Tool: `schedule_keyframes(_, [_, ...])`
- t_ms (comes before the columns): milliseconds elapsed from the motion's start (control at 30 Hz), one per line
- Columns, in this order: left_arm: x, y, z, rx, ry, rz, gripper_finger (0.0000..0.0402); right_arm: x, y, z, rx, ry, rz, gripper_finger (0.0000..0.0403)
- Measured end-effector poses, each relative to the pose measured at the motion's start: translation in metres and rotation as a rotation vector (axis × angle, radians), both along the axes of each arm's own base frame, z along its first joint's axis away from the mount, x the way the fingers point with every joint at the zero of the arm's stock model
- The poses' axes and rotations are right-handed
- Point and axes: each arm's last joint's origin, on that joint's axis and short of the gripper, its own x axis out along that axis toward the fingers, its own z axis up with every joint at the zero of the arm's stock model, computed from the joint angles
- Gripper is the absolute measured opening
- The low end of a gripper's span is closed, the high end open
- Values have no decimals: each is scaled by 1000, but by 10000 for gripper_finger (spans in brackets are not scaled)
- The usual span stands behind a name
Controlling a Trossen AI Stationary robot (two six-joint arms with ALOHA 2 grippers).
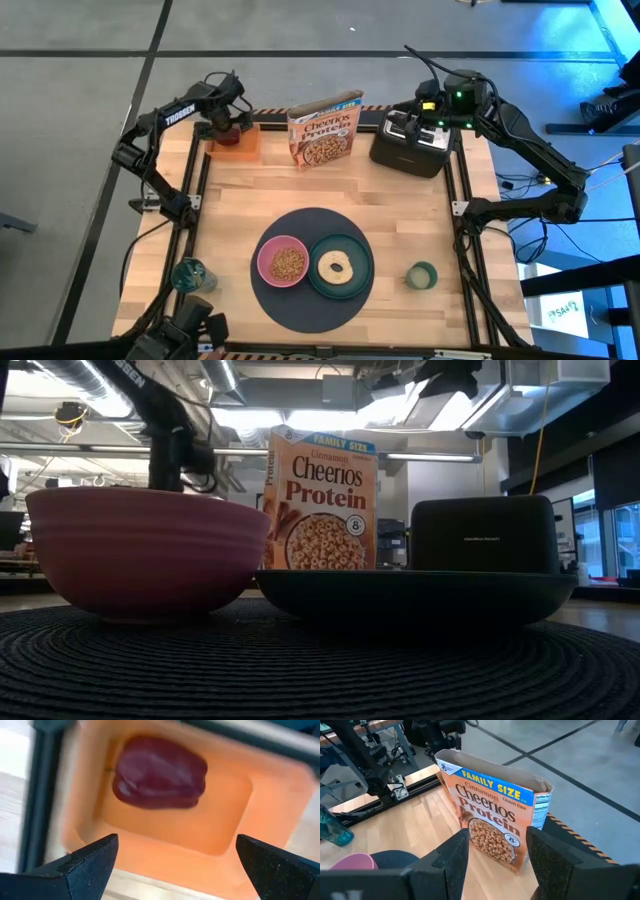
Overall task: Arrange a breakfast setting
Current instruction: Put the apple on the green plate
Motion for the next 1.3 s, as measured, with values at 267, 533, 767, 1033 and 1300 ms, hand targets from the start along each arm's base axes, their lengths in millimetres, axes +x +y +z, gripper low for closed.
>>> schedule_keyframes(267, [12,8,49,110,120,-335,366,-1,1,-3,7,31,3,186])
schedule_keyframes(533, [35,16,84,159,280,-1019,330,-1,1,-2,-6,31,2,186])
schedule_keyframes(767, [53,25,59,-89,334,-1359,307,-1,1,-3,48,14,-24,186])
schedule_keyframes(1033, [69,32,16,-324,311,-1498,282,-5,4,-10,138,73,-51,186])
schedule_keyframes(1300, [63,47,-5,-393,314,-1486,279,-8,4,-12,128,102,-88,186])
